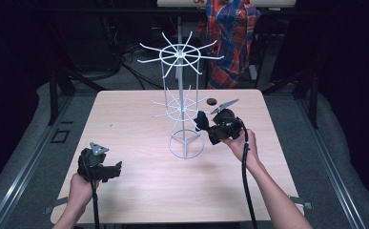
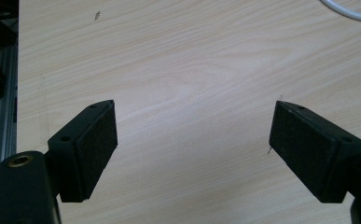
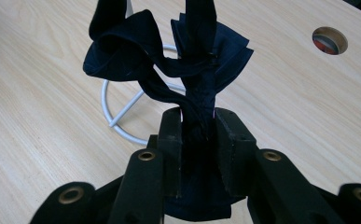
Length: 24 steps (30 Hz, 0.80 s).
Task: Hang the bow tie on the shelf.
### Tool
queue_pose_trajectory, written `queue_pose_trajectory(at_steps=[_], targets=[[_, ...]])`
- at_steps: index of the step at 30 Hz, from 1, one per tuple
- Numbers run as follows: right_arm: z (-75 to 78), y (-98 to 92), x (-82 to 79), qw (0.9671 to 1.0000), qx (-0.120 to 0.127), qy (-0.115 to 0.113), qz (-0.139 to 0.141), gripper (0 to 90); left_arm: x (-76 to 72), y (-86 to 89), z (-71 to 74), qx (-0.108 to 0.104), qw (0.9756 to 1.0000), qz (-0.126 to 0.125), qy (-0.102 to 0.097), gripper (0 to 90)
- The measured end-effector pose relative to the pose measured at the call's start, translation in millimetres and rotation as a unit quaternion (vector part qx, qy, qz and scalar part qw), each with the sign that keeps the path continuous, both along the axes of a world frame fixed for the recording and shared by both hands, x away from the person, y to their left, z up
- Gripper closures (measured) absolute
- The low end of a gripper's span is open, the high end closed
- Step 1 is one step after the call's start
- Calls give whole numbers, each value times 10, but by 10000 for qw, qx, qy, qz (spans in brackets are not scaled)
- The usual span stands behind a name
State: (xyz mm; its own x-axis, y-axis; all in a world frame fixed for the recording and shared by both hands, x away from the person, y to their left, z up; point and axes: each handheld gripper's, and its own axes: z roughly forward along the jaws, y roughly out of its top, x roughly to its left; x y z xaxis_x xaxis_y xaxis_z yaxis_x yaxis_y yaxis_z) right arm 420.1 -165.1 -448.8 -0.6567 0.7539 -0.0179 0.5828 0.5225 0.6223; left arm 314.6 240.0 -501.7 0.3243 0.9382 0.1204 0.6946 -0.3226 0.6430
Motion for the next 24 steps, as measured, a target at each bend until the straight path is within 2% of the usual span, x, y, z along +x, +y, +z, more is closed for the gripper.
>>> queue_pose_trajectory(at_steps=[10,24], targets=[[-40,-8,-5,10000,-8,35,-1,671,-1,2,1,-5,10000,-4,5,155],[1,-74,-40,9999,47,68,66,542,-1,2,1,-12,10000,-1,8,155]])
